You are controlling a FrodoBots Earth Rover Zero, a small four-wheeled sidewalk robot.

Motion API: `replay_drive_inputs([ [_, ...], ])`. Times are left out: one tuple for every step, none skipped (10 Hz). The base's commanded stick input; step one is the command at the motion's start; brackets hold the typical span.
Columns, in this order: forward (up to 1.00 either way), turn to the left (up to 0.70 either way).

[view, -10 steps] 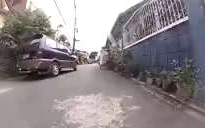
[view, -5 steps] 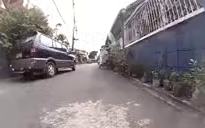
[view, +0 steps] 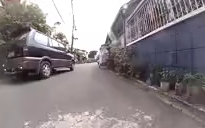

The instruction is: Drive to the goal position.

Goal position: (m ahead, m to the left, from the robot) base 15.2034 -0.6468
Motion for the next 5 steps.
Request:
replay_drive_inputs([
  [0.70,0.00],
  [0.70,0.00],
  [0.70,0.00],
  [0.70,0.07],
  [0.70,0.34],
])
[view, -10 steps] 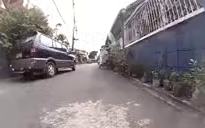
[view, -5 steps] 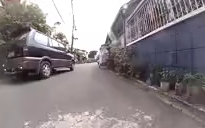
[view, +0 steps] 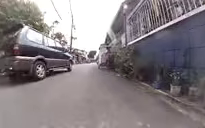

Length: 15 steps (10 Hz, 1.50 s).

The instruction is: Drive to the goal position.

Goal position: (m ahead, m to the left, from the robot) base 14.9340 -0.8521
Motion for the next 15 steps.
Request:
replay_drive_inputs([
  [0.70,0.35],
  [0.70,0.35],
  [0.70,0.14],
  [0.70,0.00],
  [0.70,0.00],
  [0.70,0.00],
  [0.70,0.00],
  [0.70,0.00],
  [0.70,0.00],
  [0.70,0.00],
  [0.70,0.00],
  [0.70,0.00],
  [0.70,0.00],
  [0.70,0.00],
  [0.70,0.00],
])
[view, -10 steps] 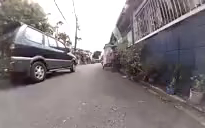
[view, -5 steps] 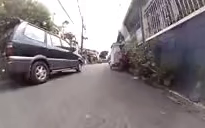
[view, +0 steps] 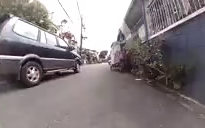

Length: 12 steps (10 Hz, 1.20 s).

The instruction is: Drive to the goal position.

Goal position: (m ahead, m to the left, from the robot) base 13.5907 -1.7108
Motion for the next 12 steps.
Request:
replay_drive_inputs([
  [0.70,0.00],
  [0.70,0.00],
  [0.70,0.00],
  [0.70,0.00],
  [0.70,0.00],
  [0.70,0.00],
  [0.70,0.00],
  [0.70,0.00],
  [0.70,0.00],
  [0.70,0.00],
  [0.70,0.00],
  [0.70,0.00],
])
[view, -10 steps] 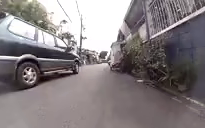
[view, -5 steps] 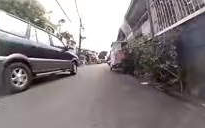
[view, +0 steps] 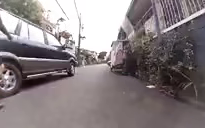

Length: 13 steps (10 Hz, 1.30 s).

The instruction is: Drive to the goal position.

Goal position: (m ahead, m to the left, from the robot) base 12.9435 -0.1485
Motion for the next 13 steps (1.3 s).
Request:
replay_drive_inputs([
  [0.70,0.00],
  [0.70,0.00],
  [0.70,0.00],
  [0.70,0.00],
  [0.70,0.00],
  [0.70,0.00],
  [0.70,0.00],
  [0.70,0.00],
  [0.70,0.00],
  [0.70,0.00],
  [0.70,0.00],
  [0.70,0.00],
  [0.70,0.00],
])
